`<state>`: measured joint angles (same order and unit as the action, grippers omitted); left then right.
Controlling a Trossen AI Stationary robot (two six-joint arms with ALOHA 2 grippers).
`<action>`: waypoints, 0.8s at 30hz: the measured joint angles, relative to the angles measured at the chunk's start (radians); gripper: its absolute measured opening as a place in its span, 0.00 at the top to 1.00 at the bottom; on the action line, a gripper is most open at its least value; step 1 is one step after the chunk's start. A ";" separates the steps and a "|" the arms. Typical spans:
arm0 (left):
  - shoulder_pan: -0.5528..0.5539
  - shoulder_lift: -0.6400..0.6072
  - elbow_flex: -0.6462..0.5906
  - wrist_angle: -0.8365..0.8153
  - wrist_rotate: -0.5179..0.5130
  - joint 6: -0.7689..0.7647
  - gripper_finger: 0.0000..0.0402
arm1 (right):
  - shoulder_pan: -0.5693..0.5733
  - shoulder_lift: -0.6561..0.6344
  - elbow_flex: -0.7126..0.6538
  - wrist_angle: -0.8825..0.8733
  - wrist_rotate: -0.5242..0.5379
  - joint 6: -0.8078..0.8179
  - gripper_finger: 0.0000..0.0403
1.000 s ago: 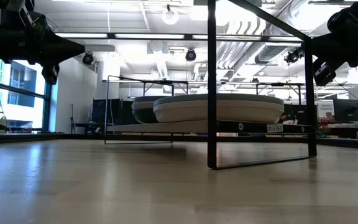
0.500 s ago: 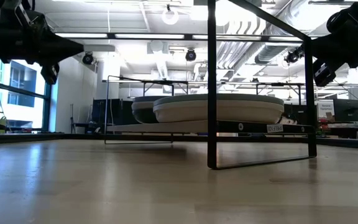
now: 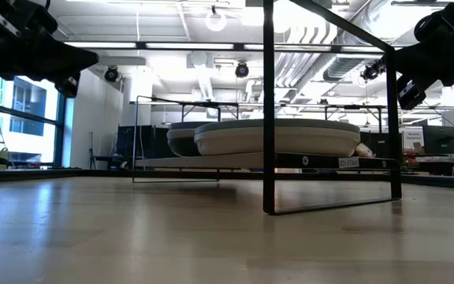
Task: Place and stack plates onto a shelf
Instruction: Return to Home Position
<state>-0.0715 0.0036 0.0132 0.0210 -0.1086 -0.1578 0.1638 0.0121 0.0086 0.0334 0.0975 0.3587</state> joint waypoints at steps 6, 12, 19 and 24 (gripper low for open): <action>0.000 0.000 0.000 -0.001 0.029 0.036 1.00 | 0.000 0.000 0.000 0.000 0.000 0.000 1.00; 0.000 0.003 0.000 -0.002 0.029 -0.016 1.00 | 0.000 0.000 0.000 0.000 0.000 0.000 1.00; 0.000 0.003 0.000 -0.001 0.027 -0.023 1.00 | 0.000 0.000 0.000 0.000 0.000 0.000 1.00; 0.000 0.003 0.000 -0.001 0.027 -0.024 1.00 | 0.000 0.000 0.000 0.000 0.000 0.000 1.00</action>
<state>-0.0715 0.0063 0.0132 0.0196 -0.0814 -0.1814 0.1638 0.0124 0.0082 0.0330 0.0978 0.3588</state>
